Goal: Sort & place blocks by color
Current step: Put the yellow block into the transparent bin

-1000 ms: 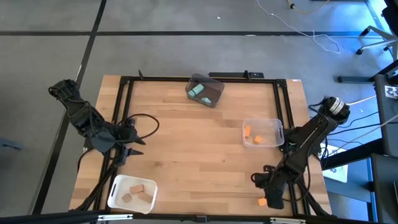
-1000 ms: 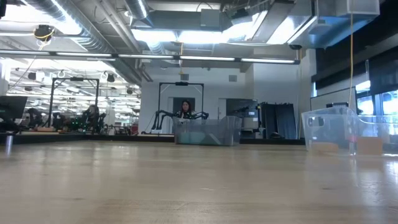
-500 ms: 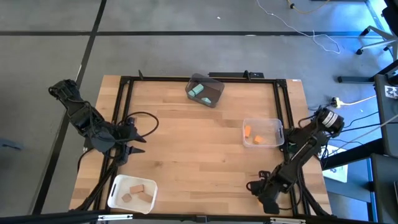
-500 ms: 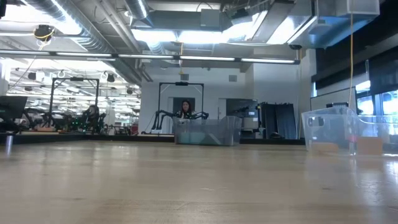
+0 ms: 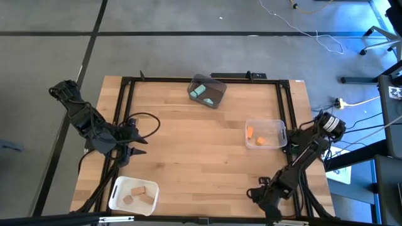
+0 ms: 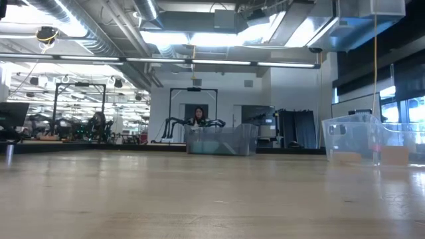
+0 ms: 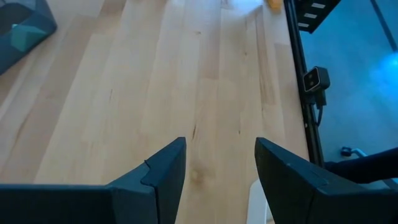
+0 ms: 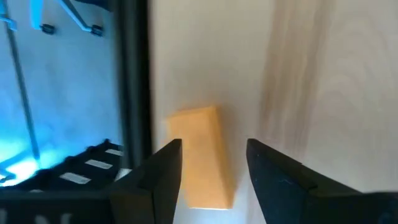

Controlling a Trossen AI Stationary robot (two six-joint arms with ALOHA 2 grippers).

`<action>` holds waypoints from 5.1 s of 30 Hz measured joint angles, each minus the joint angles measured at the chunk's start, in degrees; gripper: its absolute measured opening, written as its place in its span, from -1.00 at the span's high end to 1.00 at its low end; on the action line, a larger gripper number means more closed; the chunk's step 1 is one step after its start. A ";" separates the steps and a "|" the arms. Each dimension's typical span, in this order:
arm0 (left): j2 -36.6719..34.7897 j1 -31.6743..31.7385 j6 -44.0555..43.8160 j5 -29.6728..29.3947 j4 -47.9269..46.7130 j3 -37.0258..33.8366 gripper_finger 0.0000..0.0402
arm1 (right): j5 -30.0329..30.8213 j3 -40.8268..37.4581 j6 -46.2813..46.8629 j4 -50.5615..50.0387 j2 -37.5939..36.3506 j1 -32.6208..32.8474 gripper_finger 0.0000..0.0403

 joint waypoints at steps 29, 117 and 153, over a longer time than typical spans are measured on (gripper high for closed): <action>-0.02 0.00 0.00 -0.35 0.07 0.00 0.09 | 6.27 4.09 2.12 -5.80 0.16 4.15 0.11; -0.02 -0.02 -0.01 -4.39 0.00 0.00 0.09 | 14.08 4.36 9.52 -4.58 7.99 5.63 0.37; 0.00 -0.04 0.02 -4.31 -0.44 0.00 0.09 | 21.46 16.07 9.16 -43.49 -2.23 -10.27 0.38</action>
